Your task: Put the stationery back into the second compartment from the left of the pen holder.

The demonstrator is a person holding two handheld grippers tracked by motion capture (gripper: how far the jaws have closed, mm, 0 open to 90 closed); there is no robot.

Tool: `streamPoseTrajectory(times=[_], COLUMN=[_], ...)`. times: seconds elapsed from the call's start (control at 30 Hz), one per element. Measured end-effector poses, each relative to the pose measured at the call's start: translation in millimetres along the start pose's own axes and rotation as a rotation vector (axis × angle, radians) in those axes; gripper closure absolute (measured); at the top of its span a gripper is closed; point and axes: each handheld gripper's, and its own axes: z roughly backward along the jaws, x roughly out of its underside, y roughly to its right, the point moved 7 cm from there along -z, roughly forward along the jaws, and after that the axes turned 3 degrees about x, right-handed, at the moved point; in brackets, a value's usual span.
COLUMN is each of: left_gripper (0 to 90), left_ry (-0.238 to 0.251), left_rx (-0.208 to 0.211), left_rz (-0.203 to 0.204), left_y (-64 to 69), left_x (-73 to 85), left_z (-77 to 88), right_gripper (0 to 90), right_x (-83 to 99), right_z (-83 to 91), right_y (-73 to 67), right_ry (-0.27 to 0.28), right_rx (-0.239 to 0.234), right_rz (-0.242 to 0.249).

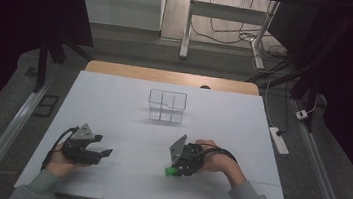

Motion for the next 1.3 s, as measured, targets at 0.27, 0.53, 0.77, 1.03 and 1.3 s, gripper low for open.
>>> streamPoseTrajectory(times=[0.27,0.53,0.77,1.03,1.3], left_gripper=[32.4,32.3,32.3,32.4,32.3], left_ry=[0.002,0.004,0.007,0.008,0.008], left_rx=[-0.001,-0.003,-0.005,-0.006,-0.007], left_rz=[0.000,-0.001,-0.002,-0.002,-0.002], left_y=[-0.7,-0.7,-0.7,-0.9,-1.0], left_x=[-0.1,-0.3,-0.5,-0.6,-0.5], left_z=[0.2,0.5,0.9,0.9,0.7], right_gripper=[66.7,66.7,66.6,66.6,66.6], right_x=[0.2,-2.7,-1.4,-1.6,0.7], right_z=[22.6,41.9,49.7,58.0,65.7], right_y=[12.0,23.0,30.5,38.4,47.7], right_ry=[0.120,0.228,0.279,0.352,0.423], right_rx=[0.079,0.147,0.188,0.217,0.261], right_rz=[-0.098,-0.189,-0.254,-0.334,-0.421])
